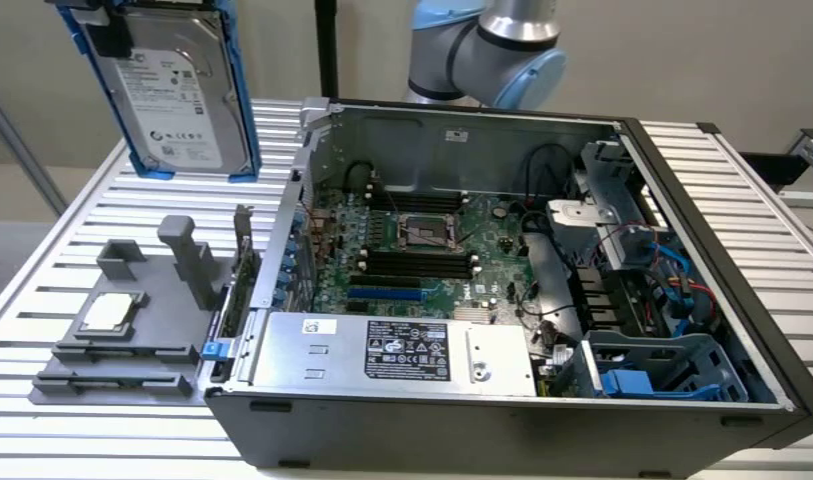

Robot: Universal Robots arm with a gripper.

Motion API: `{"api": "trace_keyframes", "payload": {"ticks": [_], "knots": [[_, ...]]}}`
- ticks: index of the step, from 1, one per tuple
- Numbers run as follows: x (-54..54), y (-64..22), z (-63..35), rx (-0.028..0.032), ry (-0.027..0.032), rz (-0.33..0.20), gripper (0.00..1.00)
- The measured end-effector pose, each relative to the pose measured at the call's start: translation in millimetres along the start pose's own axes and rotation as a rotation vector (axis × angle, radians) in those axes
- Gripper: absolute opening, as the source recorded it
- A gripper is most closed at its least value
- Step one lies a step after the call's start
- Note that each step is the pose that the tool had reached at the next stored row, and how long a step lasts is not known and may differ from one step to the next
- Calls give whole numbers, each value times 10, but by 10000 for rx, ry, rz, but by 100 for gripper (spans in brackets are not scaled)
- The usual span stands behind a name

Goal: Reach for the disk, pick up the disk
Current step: 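Pick up the disk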

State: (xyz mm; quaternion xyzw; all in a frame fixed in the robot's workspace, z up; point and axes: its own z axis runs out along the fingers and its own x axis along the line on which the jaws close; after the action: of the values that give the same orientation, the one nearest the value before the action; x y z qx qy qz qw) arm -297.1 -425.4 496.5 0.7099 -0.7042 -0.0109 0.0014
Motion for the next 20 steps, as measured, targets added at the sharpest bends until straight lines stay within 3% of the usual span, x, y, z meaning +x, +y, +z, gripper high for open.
{"api": "trace_keyframes", "payload": {"ticks": [7,20], "knots": [[141,-248,-58,-21,-1,1,33],[348,-822,-92,-27,-50,1,33]]}}
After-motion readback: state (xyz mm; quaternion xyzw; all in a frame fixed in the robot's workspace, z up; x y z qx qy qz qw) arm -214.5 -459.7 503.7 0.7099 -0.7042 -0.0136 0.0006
